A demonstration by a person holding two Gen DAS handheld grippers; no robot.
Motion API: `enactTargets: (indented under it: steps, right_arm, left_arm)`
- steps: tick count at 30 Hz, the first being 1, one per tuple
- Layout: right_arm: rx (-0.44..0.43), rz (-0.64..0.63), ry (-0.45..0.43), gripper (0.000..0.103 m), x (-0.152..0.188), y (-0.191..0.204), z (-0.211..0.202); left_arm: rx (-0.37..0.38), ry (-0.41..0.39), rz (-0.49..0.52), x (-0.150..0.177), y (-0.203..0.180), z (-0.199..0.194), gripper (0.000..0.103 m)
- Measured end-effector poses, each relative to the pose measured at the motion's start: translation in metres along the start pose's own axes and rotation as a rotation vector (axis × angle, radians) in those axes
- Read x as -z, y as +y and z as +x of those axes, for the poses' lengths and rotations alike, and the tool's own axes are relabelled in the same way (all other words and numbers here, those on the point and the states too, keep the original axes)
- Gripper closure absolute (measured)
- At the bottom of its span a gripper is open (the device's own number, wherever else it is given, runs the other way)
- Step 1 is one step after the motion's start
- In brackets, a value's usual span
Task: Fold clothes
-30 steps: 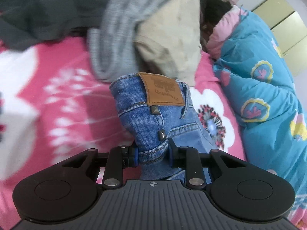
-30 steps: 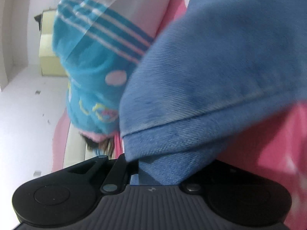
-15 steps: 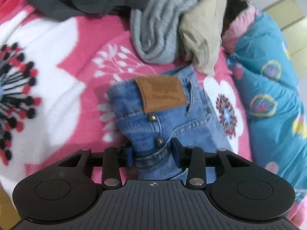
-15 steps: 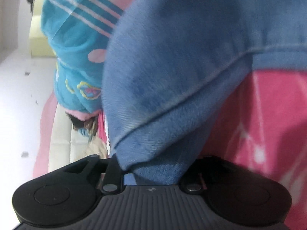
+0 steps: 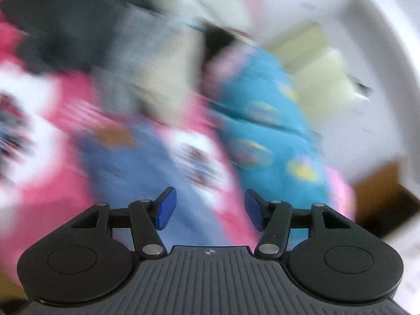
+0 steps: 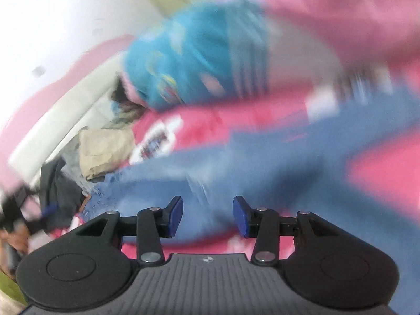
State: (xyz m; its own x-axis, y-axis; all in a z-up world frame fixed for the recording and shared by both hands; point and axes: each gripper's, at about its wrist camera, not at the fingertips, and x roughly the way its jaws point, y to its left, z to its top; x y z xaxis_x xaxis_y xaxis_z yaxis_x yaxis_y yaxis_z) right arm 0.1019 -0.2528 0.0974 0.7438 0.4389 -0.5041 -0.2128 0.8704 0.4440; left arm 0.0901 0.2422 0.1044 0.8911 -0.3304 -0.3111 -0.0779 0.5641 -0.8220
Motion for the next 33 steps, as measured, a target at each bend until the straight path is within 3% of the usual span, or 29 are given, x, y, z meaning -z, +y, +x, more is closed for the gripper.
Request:
enactTargets:
  steps: [4, 6, 8, 14, 18, 20, 24, 27, 30, 33]
  right_arm:
    - [-0.055, -0.23, -0.128, 0.058, -0.039, 0.042, -0.018]
    - [-0.096, -0.314, -0.153, 0.058, -0.051, 0.059, -0.015]
    - [-0.134, -0.394, -0.127, 0.058, -0.054, 0.078, 0.005]
    - [-0.257, -0.553, 0.075, 0.058, -0.042, 0.132, 0.124]
    - [-0.359, -0.634, 0.228, 0.058, -0.03, 0.179, 0.217]
    - [-0.41, -0.649, 0.306, 0.058, -0.024, 0.199, 0.262]
    - [-0.435, -0.681, 0.428, 0.058, -0.011, 0.229, 0.341]
    - [-0.428, -0.706, 0.462, 0.058, 0.0, 0.242, 0.378]
    - [-0.438, -0.719, 0.469, 0.058, 0.011, 0.249, 0.392]
    - [-0.432, -0.779, 0.502, 0.061, 0.029, 0.257, 0.401]
  left_arm:
    - [0.282, 0.093, 0.087, 0.046, -0.062, 0.004, 0.044]
    - [0.309, 0.076, 0.096, 0.064, -0.065, 0.001, 0.039]
    - [0.238, 0.021, 0.12, 0.072, -0.052, -0.002, 0.039]
    - [-0.324, -0.272, 0.28, 0.067, 0.014, -0.017, 0.039]
    - [-0.584, -0.378, 0.289, 0.038, 0.061, -0.007, 0.039]
    - [-0.585, -0.38, 0.25, 0.02, 0.082, 0.003, 0.039]
    - [-0.454, -0.322, 0.18, 0.0, 0.114, 0.024, 0.039]
    - [-0.465, -0.301, 0.176, -0.006, 0.126, 0.041, 0.041]
    - [-0.49, -0.238, 0.15, -0.016, 0.139, 0.059, 0.043]
    - [-0.512, -0.23, 0.154, -0.022, 0.143, 0.071, 0.043]
